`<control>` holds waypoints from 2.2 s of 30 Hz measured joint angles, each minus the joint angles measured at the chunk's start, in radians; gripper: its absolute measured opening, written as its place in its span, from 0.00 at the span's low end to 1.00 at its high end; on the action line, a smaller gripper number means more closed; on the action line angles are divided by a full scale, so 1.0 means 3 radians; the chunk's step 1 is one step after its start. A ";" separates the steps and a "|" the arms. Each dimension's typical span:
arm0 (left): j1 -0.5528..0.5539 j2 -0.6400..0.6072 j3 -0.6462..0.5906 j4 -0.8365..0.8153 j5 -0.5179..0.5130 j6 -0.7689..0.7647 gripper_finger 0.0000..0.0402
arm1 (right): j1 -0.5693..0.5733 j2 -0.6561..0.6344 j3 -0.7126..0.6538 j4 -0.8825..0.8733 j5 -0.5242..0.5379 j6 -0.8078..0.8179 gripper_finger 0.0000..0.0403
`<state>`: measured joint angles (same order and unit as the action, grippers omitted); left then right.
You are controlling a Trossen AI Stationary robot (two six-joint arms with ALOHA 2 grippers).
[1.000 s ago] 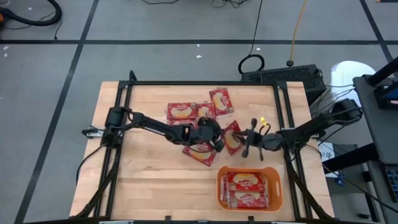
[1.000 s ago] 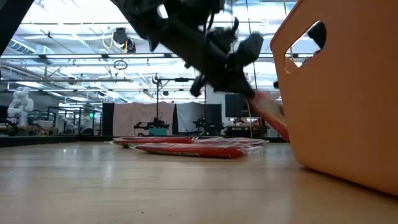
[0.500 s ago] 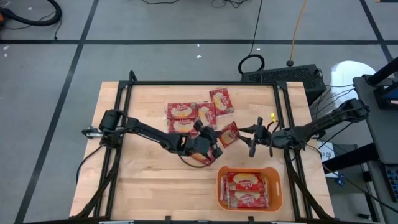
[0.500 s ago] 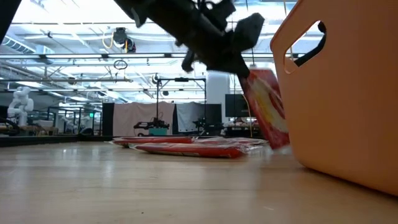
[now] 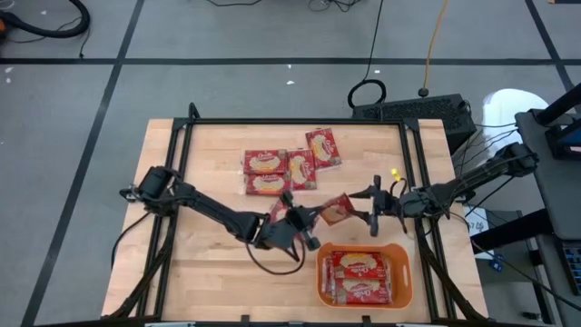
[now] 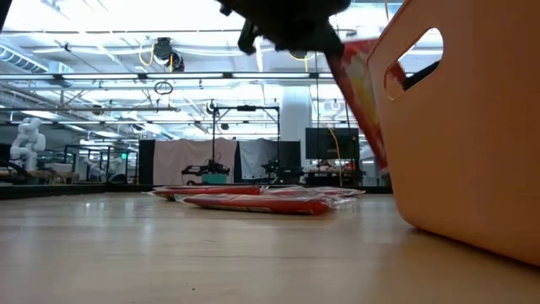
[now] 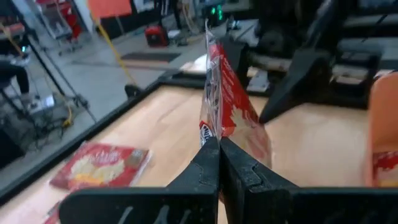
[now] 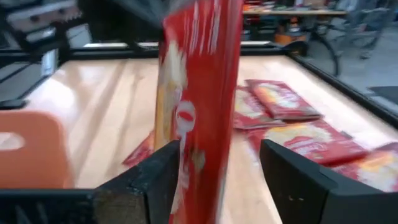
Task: Sort popcorn bags into baskets
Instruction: Put the red popcorn bag into the orange bin
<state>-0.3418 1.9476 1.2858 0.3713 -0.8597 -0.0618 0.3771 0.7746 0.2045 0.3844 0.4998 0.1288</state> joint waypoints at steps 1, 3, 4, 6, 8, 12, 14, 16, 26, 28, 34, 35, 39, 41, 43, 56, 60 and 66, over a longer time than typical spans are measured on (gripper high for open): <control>-0.0023 0.0000 0.0001 0.0071 -0.0008 0.0071 0.00 | 0.0001 0.0000 0.0001 -0.0003 -0.0041 0.0006 0.54; -0.0059 0.0000 0.0001 0.0185 -0.0017 0.0212 0.00 | 0.0000 0.0001 0.0000 -0.0004 -0.0136 0.0019 0.53; -0.0075 0.0000 0.0001 0.0236 -0.0017 0.0276 0.00 | -0.0002 0.0004 -0.0001 -0.0003 -0.0212 0.0017 0.53; -0.0096 0.0000 0.0001 0.0323 -0.0015 0.0356 0.00 | -0.0001 0.0005 -0.0001 -0.0003 -0.0371 0.0007 0.51; -0.0104 0.0000 0.0001 0.0377 -0.0016 0.0391 0.00 | 0.0000 0.0005 0.0001 0.0013 -0.0471 0.0005 0.47; -0.0089 0.0000 0.0000 0.0372 -0.0011 0.0400 0.01 | -0.0008 0.0006 0.0000 0.0156 -0.0607 0.0030 0.32; -0.0074 0.0000 0.0001 0.0375 -0.0012 0.0399 0.03 | -0.0010 0.0006 0.0000 0.0247 -0.0665 0.0015 0.24; -0.0060 0.0000 0.0001 0.0376 -0.0011 0.0369 0.04 | -0.0010 0.0006 0.0000 0.0297 -0.0724 0.0002 0.15; -0.0059 -0.0001 0.0001 0.0595 -0.0022 0.0169 0.25 | -0.0032 0.0006 -0.0005 0.0511 -0.0706 0.0312 0.10; -0.0129 -0.0001 0.0042 0.0734 -0.0239 0.0345 0.37 | -0.0032 0.0006 -0.0005 0.0590 -0.0707 0.0350 0.10; -0.0449 0.0001 0.0271 0.0787 -0.1435 0.1420 0.67 | -0.0031 0.0005 -0.0002 0.0829 -0.0626 0.0402 0.06; -0.0503 0.0001 0.0316 0.0790 -0.1645 0.1599 0.70 | -0.0026 0.0005 -0.0002 0.0832 -0.0579 0.0403 0.05; -0.0688 -0.0003 0.0435 0.0797 -0.1878 0.1856 0.76 | -0.0009 0.0011 -0.0002 0.0897 -0.0485 0.0413 0.03; -0.0757 0.0000 0.0486 0.0768 -0.1801 0.1873 0.75 | -0.0006 0.0032 -0.0001 0.1008 -0.0432 0.0436 0.04; -0.0795 0.0022 0.0531 0.0765 -0.1594 0.1818 0.73 | -0.0007 0.0045 -0.0001 0.1147 -0.0421 0.0435 0.04; -0.0741 0.0043 0.0555 0.0744 -0.0505 0.2102 0.55 | -0.0112 0.0555 0.0001 0.2747 -0.0273 0.0163 0.04; -0.0707 0.0174 0.0728 0.0732 -0.0498 0.2644 0.59 | -0.0137 0.0771 0.0001 0.3099 -0.0272 0.0447 0.04; -0.0631 0.0608 0.1296 0.0654 -0.0703 0.3600 0.72 | -0.0148 0.1013 0.0001 0.3773 -0.0272 0.1091 0.04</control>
<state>-0.5310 2.1301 1.6746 0.5674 -1.0707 1.0181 0.3328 1.0784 0.2047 1.5162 0.4181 0.4560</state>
